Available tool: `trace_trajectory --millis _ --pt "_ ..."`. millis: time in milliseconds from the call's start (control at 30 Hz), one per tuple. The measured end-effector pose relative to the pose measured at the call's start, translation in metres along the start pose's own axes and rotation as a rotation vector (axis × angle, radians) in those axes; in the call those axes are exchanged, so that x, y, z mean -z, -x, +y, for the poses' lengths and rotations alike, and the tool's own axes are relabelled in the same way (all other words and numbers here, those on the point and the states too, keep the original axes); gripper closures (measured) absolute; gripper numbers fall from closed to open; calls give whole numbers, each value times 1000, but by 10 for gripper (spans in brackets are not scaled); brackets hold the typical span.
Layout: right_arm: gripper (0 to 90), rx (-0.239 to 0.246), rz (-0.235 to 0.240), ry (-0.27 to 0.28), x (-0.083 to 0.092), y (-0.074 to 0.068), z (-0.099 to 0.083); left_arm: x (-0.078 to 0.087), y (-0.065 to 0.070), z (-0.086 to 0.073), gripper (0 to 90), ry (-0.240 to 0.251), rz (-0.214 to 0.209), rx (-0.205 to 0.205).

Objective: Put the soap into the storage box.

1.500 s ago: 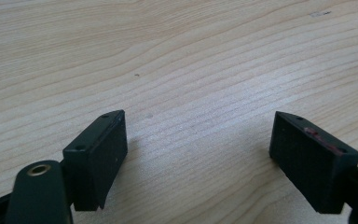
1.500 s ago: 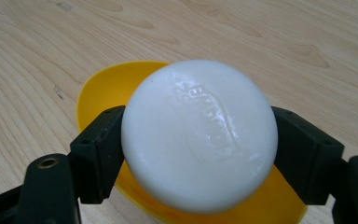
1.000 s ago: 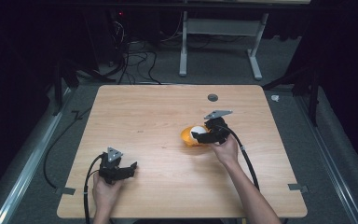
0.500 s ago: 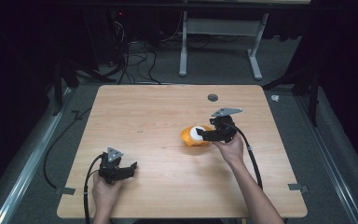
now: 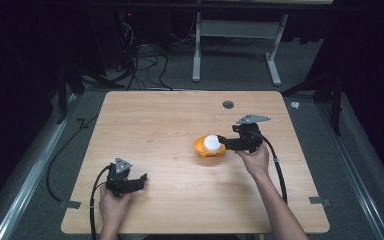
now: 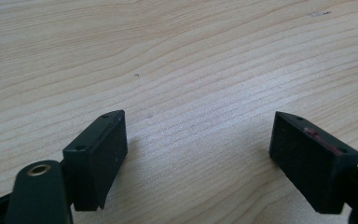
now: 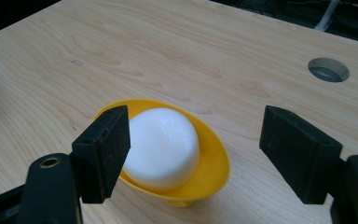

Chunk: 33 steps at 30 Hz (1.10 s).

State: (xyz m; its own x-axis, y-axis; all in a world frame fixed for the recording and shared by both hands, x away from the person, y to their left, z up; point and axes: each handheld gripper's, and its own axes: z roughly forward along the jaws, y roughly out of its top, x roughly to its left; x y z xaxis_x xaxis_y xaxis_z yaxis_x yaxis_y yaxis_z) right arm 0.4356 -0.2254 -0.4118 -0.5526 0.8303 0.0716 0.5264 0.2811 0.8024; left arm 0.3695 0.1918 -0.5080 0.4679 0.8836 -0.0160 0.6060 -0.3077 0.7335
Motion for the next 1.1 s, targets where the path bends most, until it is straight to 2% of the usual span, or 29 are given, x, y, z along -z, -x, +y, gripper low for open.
trace_trajectory --millis 333,600,1100 --pt "258 -6 -13 11 11 4 -1 0 0 0 197 0 0 0" --pt "265 15 -43 18 18 4 -4 0 0 0 197 0 0 0" --pt "265 -21 -56 52 36 13 -15 0 0 0 197 0 0 -1"
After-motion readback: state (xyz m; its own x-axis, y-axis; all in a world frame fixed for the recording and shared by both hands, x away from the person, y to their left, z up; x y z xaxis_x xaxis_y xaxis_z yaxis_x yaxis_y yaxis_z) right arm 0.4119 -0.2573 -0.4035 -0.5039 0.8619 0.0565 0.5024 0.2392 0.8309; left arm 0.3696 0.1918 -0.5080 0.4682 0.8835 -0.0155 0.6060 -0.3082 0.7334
